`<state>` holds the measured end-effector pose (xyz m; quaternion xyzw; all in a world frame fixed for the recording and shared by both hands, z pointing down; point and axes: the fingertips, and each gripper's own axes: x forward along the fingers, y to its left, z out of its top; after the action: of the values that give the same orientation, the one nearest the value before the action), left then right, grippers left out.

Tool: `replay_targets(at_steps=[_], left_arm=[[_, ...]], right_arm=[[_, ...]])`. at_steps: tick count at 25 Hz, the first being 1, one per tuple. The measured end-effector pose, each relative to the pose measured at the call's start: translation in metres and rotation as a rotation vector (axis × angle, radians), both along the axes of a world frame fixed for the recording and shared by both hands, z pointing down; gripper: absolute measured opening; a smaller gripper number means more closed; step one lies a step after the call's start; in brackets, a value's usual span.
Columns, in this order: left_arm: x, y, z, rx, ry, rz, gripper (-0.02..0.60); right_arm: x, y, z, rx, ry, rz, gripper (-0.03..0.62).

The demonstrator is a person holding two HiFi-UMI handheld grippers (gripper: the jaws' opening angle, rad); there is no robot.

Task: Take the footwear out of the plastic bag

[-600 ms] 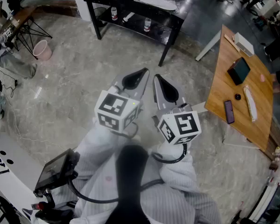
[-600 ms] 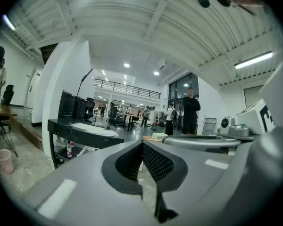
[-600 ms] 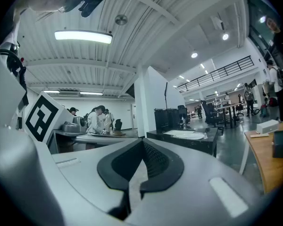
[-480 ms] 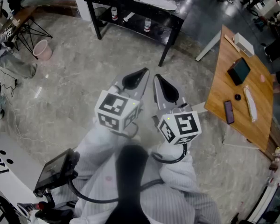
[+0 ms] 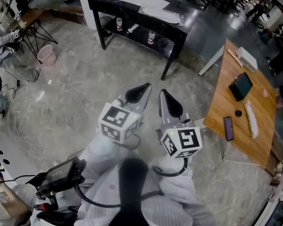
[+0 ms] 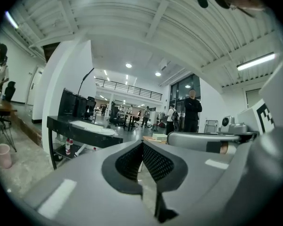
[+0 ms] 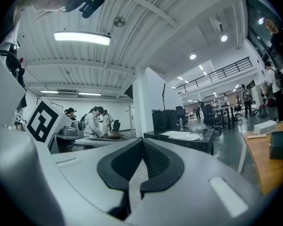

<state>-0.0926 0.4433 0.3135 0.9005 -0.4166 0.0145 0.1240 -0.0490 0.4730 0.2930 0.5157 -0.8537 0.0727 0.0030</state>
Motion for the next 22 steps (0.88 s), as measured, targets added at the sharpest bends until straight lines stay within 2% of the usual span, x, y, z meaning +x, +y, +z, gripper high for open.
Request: replay_targets(at_steps=[3,6,11,18,22], left_arm=[[-0.001,-0.004,0.021,-0.055,0.009,-0.025,0.0],[0.009,-0.037,0.036,-0.067,0.001,-0.035,0.0],[0.023,-0.143,0.055,-0.072,-0.014,-0.031,0.0],[0.027,-0.302,0.041,-0.03,0.0,0.02,0.0],[0.029,-0.383,0.052,-0.059,-0.004,0.02,0.0]], right_arm=[[0.016,-0.003,0.014,-0.036,-0.013,0.008,0.012],[0.035,-0.037,0.032,-0.051,-0.026,0.006,0.012],[0.054,-0.141,0.047,-0.054,-0.034,0.017,0.012],[0.053,-0.301,0.04,-0.045,-0.02,0.057,0.012],[0.06,-0.38,0.044,-0.064,-0.008,0.074,0.012]])
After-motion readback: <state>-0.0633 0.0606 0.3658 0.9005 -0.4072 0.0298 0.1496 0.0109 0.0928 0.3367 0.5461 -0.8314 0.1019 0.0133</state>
